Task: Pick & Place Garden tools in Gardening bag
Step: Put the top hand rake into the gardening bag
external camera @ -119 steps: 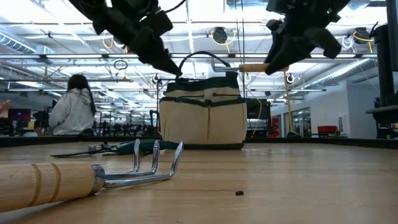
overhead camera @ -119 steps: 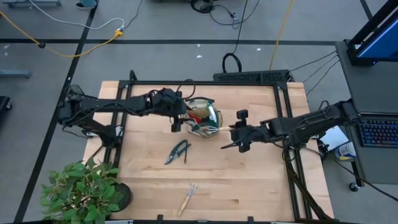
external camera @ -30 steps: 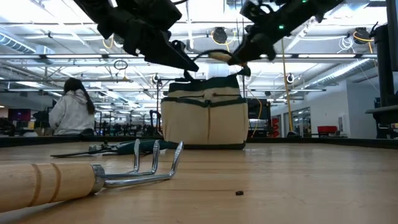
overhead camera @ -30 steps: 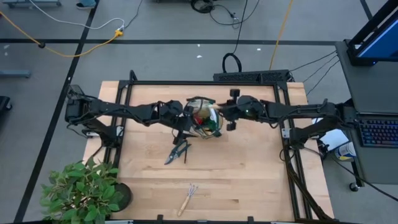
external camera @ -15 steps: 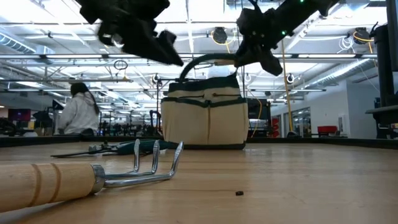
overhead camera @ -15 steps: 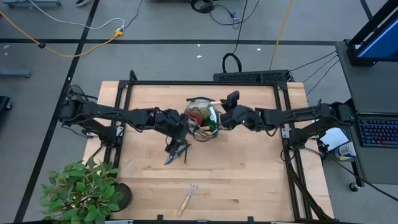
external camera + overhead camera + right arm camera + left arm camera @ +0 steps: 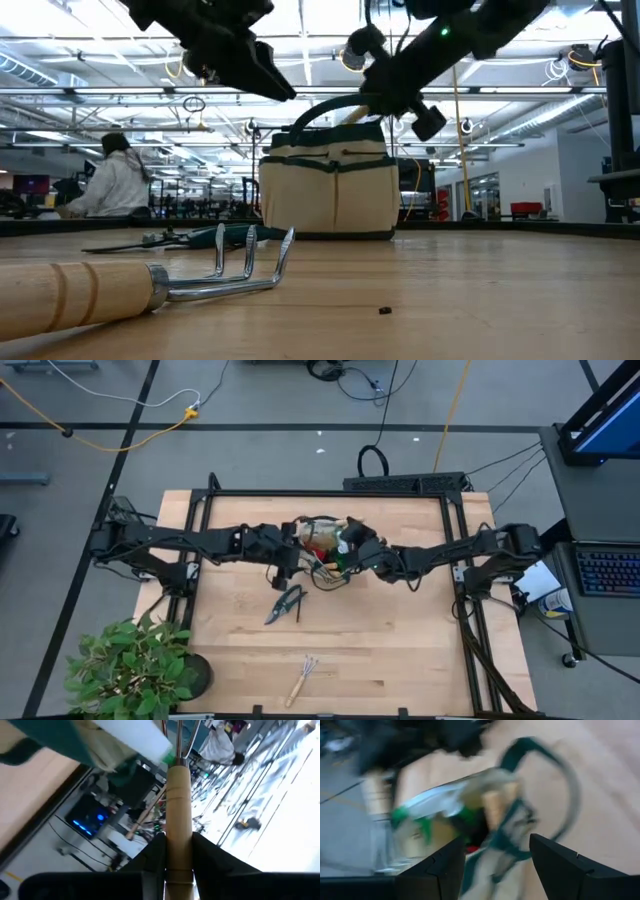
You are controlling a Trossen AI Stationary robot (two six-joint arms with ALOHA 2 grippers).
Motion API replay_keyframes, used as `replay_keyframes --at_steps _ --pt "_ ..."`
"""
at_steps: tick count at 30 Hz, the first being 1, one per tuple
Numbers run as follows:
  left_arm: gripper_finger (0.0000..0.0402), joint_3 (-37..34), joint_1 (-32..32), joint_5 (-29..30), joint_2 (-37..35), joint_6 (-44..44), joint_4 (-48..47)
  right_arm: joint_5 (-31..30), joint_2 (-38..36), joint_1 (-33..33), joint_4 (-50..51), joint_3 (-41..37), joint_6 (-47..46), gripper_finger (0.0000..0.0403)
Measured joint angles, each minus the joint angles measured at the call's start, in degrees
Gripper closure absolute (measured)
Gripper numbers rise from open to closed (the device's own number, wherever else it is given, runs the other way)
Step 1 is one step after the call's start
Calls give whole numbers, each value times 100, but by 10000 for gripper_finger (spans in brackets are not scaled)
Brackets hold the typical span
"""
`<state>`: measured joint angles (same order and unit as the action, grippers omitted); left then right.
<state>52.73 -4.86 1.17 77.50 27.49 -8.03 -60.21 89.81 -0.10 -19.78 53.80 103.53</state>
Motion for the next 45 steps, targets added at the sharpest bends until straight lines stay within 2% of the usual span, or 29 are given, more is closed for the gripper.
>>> replay_keyframes --at_steps 2,9,14,17,20,23,24,27,32,45 --pt "177 11 -98 188 73 30 40 -1 233 5 -338 8 397 343" --pt "177 8 -536 134 564 217 -25 54 514 5 -950 3 971 342" --pt "189 4 -704 -356 773 362 9 279 515 5 -895 3 860 340" --pt "232 4 -713 -412 775 540 -21 438 513 3 -831 3 847 343" --pt "303 4 -713 -392 769 671 -40 914 509 3 -613 3 849 343" --pt "378 4 -704 -24 740 664 -53 1339 509 3 -484 3 851 339" --pt "389 4 -704 88 740 633 -50 1420 506 3 -487 3 864 338" --pt "389 2 -712 143 740 612 46 1736 506 53 -477 3 772 335" --pt "395 -4 -702 -140 740 727 260 2423 498 203 -303 3 282 332" --pt "397 0 -899 -105 736 231 2 2140 474 271 -120 -2 -853 272"
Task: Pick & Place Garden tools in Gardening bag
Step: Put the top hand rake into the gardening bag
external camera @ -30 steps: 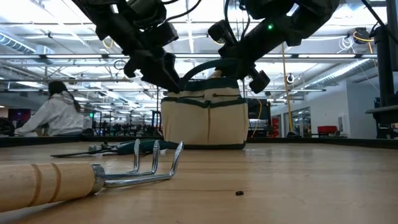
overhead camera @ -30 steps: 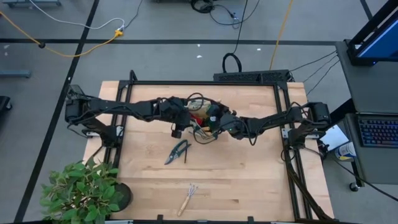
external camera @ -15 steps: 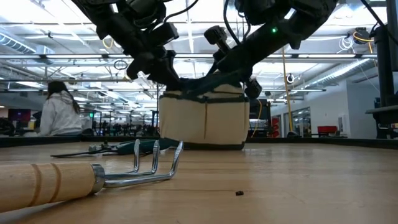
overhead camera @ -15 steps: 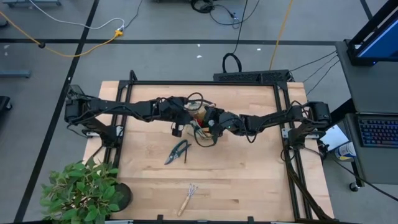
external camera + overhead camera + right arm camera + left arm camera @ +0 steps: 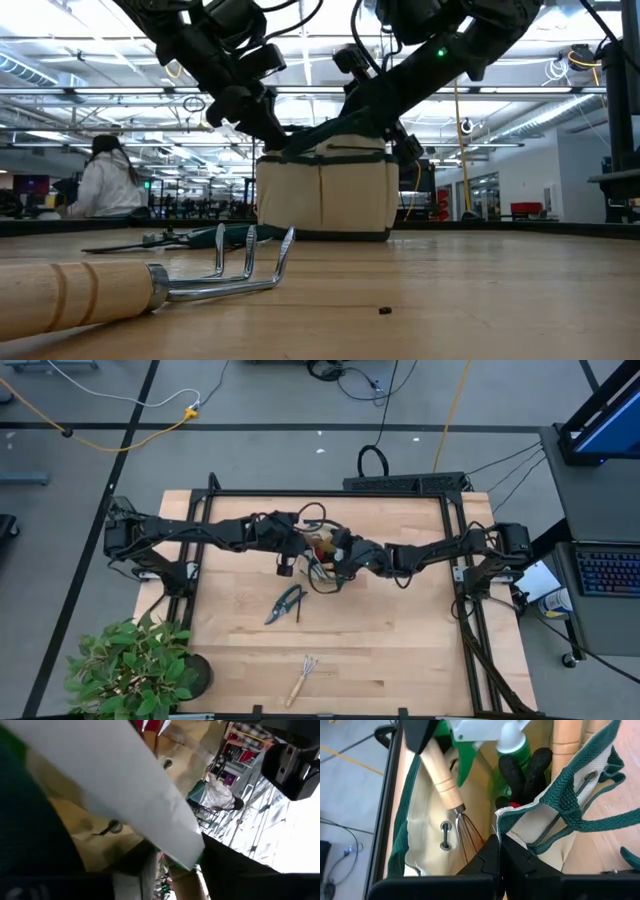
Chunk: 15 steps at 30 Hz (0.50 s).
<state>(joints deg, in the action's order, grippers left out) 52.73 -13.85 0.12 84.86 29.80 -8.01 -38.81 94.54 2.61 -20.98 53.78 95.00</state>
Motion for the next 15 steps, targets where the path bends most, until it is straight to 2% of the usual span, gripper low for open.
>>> replay_keyframes --at_steps 7,11,15 --pt "398 2 -129 3 -6 -100 -22 -872 -136 -116 63 -98 -537 247" --pt "391 5 -162 4 -7 -269 -42 -928 -592 -146 71 -488 -678 247" --pt "397 9 -162 -2 -7 -275 -116 -888 -1245 -159 47 -1047 -1415 249"
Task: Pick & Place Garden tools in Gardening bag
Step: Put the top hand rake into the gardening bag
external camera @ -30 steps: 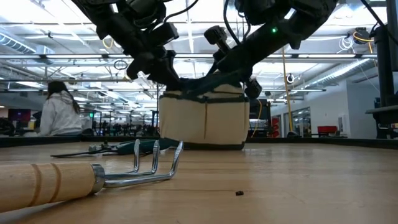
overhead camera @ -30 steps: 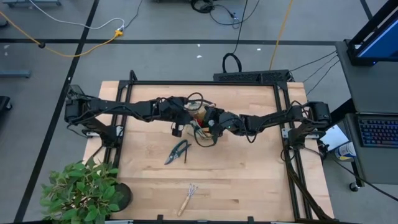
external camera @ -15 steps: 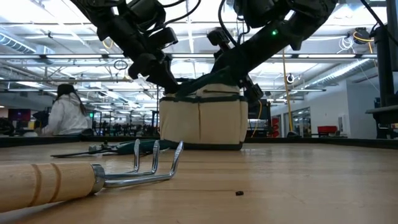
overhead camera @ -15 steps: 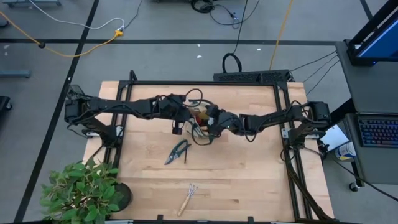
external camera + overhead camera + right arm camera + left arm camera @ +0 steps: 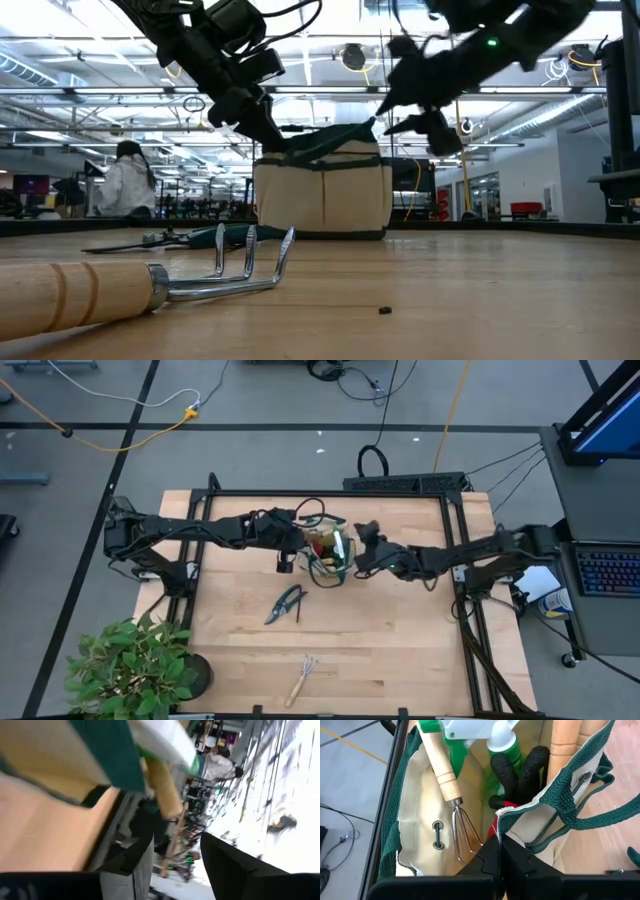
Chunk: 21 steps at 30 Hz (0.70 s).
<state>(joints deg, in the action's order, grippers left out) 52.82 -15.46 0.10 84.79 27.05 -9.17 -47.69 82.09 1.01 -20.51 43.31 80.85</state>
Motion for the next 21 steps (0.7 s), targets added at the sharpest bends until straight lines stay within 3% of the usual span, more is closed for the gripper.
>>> replay_keyframes --at_steps 5,9,14,21 --pt "388 0 56 -161 0 -49 253 1200 -546 162 46 -716 -1609 250" --pt "397 0 130 -435 0 -71 656 2375 -644 232 -422 -1093 -1268 250" --pt "388 0 140 -455 0 -210 761 2525 -647 372 -634 -1149 -274 250" --pt "394 0 114 -455 0 -186 573 2531 -645 387 -669 -1149 88 250"
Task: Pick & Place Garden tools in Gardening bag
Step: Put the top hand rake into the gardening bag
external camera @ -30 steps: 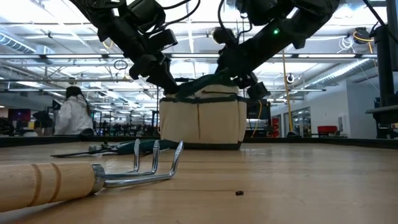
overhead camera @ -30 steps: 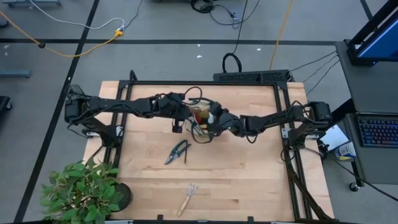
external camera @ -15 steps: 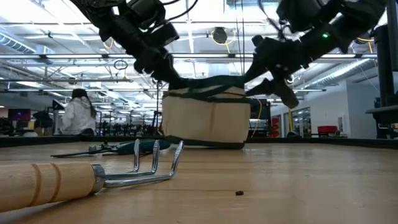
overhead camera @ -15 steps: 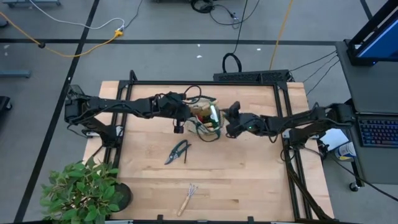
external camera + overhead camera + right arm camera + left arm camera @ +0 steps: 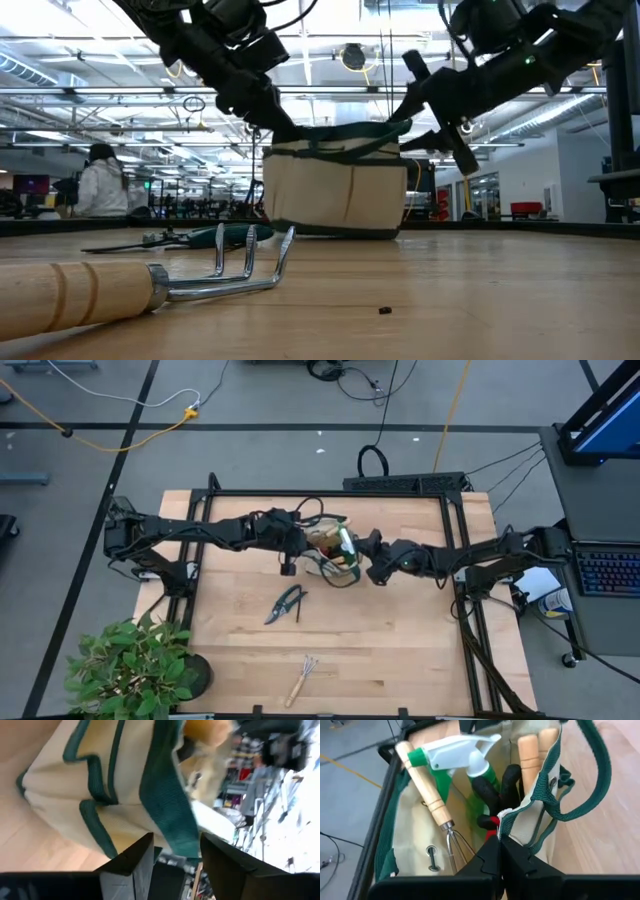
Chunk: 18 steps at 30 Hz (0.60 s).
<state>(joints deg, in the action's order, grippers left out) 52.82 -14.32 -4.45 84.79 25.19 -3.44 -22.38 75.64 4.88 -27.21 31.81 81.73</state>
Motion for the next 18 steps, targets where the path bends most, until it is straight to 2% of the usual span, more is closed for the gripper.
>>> replay_keyframes --at_steps 3,8,11,14,18 --pt "385 0 -31 -2 0 4 -173 122 -2 -65 -104 1 273 250" --pt "389 0 -62 5 0 10 -138 801 4 20 350 2 293 261" --pt "397 0 -61 2 0 12 -94 876 8 40 279 2 341 280" --pt "389 0 -62 0 0 13 -115 899 5 38 -16 2 513 302" --pt "386 0 -60 -2 0 11 -87 898 6 106 15 4 513 346"
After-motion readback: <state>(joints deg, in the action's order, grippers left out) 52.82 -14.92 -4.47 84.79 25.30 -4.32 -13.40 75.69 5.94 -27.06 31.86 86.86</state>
